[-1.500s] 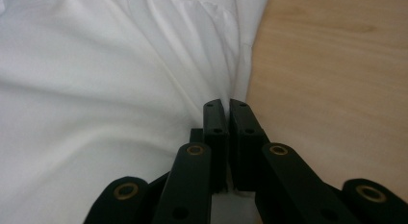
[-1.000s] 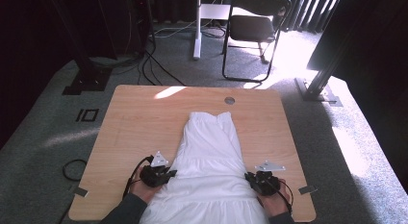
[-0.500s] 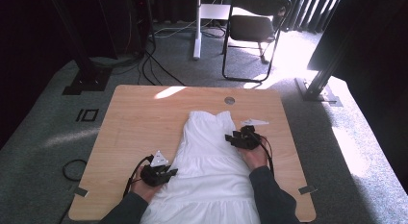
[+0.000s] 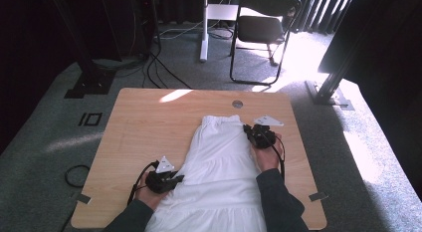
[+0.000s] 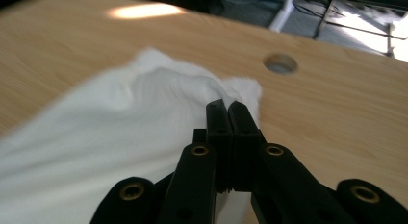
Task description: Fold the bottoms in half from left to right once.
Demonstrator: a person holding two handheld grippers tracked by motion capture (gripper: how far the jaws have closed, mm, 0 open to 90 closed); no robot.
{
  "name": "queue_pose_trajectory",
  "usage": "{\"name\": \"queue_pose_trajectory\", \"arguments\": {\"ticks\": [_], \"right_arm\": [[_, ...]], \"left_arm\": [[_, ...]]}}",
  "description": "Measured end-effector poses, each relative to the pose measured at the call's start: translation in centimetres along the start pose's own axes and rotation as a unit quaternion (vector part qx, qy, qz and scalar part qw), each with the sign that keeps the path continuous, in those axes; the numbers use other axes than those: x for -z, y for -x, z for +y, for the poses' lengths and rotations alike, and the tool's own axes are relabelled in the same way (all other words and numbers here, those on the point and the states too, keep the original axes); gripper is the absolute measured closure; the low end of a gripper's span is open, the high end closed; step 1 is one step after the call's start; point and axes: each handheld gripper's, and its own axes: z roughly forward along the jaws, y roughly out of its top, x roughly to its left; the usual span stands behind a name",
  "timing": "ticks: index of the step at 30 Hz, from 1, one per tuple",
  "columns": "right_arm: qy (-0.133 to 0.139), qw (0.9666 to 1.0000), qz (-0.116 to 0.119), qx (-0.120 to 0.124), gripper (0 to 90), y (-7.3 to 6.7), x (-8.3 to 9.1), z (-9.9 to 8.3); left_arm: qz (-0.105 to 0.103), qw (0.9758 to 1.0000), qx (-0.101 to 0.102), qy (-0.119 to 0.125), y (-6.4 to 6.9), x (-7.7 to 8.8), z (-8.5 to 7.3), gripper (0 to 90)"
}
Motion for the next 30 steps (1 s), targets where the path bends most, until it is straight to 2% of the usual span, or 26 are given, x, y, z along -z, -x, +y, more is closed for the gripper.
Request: {"name": "queue_pose_trajectory", "arguments": {"ticks": [2, 4, 6, 7, 8, 9, 11, 14, 15, 16, 17, 21, 24, 26, 30], "right_arm": [[-0.040, 0.9992, -0.011, 0.002, 87.8, 0.6, -1.3, -1.7], [-0.074, 0.9972, -0.001, -0.009, 85.3, 1.1, -3.0, -3.6], [-0.092, 0.9955, 0.013, -0.021, 82.2, 1.3, -4.0, -4.9], [-0.097, 0.9946, 0.021, -0.031, 82.0, 1.4, -4.3, -5.6], [-0.089, 0.9950, 0.025, -0.037, 81.8, 1.5, -4.3, -5.7], [-0.090, 0.9949, 0.025, -0.039, 81.4, 1.5, -4.3, -5.8], [-0.099, 0.9943, 0.024, -0.032, 80.8, 1.5, -4.2, -5.6], [-0.104, 0.9939, 0.020, -0.031, 81.1, 1.5, -4.4, -5.4], [-0.104, 0.9939, 0.020, -0.031, 81.1, 1.5, -4.4, -5.4], [-0.104, 0.9939, 0.020, -0.032, 81.4, 1.5, -4.5, -5.4], [-0.102, 0.9940, 0.018, -0.035, 81.7, 1.5, -4.5, -5.4], [-0.101, 0.9941, 0.018, -0.035, 81.8, 1.4, -4.5, -5.4], [-0.099, 0.9942, 0.017, -0.037, 82.7, 1.4, -4.5, -5.5], [-0.099, 0.9943, 0.018, -0.037, 83.7, 1.3, -4.4, -5.6], [-0.105, 0.9936, 0.022, -0.035, 84.4, 1.0, -3.9, -5.8]], "left_arm": [[0.001, 1.0000, -0.001, -0.002, 0.0, 0.0, 0.0, 74.9], [-0.004, 1.0000, -0.001, -0.002, 0.0, 0.0, 0.0, 73.5], [-0.023, 0.9997, 0.006, -0.010, -0.2, 0.1, 0.2, 64.5], [-0.029, 0.9995, 0.008, -0.009, -0.5, 0.4, 0.4, 59.8], [-0.035, 0.9993, 0.013, -0.002, -0.7, 0.6, 0.6, 57.3], [-0.044, 0.9986, 0.027, 0.016, -1.3, 1.2, 1.2, 55.5], [-0.039, 0.9976, 0.037, 0.042, -2.0, 1.9, 2.8, 53.1], [-0.020, 0.9982, 0.020, 0.053, -2.5, 1.7, 5.9, 52.2], [-0.020, 0.9982, 0.020, 0.053, -2.5, 1.7, 5.9, 52.0], [-0.007, 0.9988, 0.013, 0.047, -3.0, 0.4, 7.9, 52.0], [-0.004, 0.9989, 0.012, 0.045, -3.3, -0.5, 8.7, 52.0], [0.024, 0.9993, 0.013, 0.028, -4.0, -4.8, 10.9, 49.9], [0.034, 0.9993, 0.017, 0.000, -4.3, -7.8, 11.0, 50.2], [0.040, 0.9989, 0.015, -0.019, -4.2, -8.9, 10.6, 54.4], [0.032, 0.9993, 0.014, -0.013, -3.9, -8.8, 9.7, 64.6]]}}
